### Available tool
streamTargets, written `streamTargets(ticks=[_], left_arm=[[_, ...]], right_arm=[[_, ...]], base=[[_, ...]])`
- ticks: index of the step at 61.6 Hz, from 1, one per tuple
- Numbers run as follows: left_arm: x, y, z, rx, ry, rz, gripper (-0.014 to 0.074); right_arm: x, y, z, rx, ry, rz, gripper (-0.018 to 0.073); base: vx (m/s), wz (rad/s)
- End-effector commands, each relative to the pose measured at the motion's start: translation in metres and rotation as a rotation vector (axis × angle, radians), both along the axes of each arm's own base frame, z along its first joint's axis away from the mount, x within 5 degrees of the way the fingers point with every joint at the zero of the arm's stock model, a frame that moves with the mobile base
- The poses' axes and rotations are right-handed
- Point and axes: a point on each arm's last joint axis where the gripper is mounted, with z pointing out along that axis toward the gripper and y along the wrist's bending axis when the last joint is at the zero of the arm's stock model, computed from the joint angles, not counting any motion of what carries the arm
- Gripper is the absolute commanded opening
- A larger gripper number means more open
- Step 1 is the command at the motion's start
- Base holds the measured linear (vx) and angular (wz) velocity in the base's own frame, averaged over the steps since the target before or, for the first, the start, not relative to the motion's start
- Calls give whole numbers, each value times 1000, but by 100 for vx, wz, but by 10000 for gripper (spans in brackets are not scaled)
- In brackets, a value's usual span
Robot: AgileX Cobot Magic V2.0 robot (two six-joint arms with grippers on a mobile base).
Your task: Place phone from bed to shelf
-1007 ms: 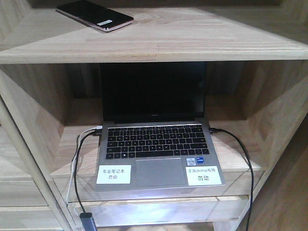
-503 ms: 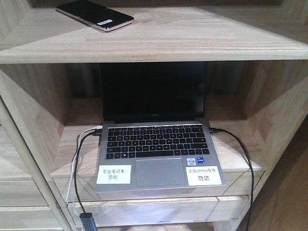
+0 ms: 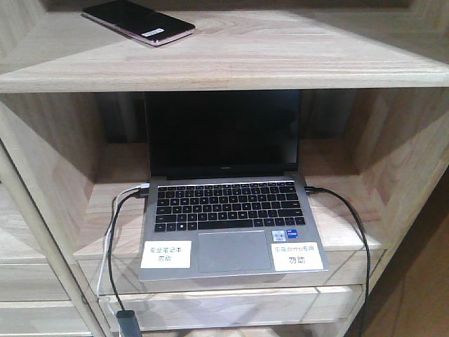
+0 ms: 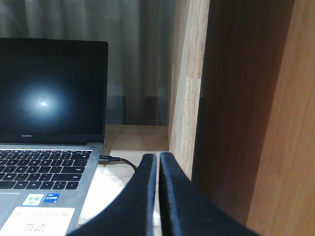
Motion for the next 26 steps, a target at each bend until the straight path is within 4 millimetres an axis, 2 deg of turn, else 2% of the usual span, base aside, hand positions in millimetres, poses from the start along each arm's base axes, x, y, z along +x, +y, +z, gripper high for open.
streamTargets(ticks=[1, 26], left_arm=[[-1, 0, 15, -11, -108, -2, 1], [-1, 0, 15, -11, -108, -2, 1]], right_arm=[[-1, 0, 5, -4, -75, -3, -6], [-1, 0, 5, -4, -75, -3, -6]], base=[[0, 0], [0, 0]])
